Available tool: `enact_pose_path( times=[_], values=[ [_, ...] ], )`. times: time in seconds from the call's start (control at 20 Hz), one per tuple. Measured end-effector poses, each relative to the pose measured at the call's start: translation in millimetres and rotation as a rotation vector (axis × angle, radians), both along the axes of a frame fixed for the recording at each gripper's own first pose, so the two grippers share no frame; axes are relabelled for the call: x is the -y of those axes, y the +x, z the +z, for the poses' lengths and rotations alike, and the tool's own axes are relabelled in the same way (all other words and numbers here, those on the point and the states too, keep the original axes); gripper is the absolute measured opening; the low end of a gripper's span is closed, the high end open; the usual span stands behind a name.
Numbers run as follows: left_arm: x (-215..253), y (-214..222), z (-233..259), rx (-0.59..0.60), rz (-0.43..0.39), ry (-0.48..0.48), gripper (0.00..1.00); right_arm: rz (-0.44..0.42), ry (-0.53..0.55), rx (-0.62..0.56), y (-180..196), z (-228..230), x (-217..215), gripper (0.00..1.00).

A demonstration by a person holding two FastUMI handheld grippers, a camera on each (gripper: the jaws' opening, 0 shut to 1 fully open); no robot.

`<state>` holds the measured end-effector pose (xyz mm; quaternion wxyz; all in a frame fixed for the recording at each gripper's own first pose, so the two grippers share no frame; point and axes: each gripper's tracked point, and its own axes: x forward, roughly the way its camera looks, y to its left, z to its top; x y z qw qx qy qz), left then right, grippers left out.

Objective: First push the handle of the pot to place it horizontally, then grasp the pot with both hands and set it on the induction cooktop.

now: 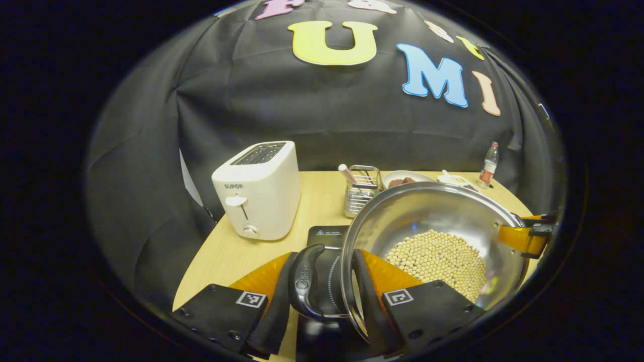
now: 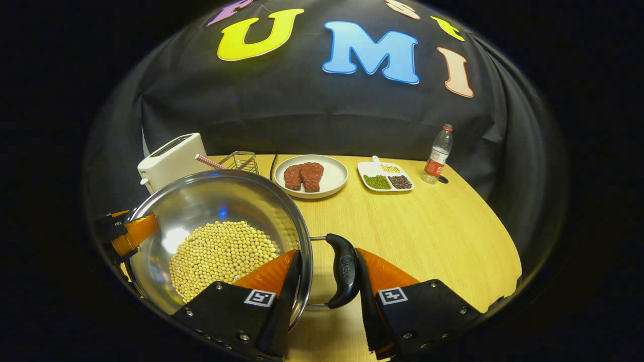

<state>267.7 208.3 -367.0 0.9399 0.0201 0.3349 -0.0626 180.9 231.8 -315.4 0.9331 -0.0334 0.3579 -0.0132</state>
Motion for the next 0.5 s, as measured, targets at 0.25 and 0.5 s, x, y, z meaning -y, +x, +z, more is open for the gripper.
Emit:
enact_pose_path(
  times=[0.25, 0.5],
  values=[
    [-20.3, 3.3, -15.2, -0.016, 0.022, 0.003, 0.67, 0.024, -0.012, -0.001, 7.0, -8.0, -17.5, 0.59],
    [-27.9, 5.1, -10.2, 0.036, 0.059, -0.001, 0.75, 0.071, 0.0, 0.024, 8.5, -8.6, -22.0, 0.62]
  ],
)
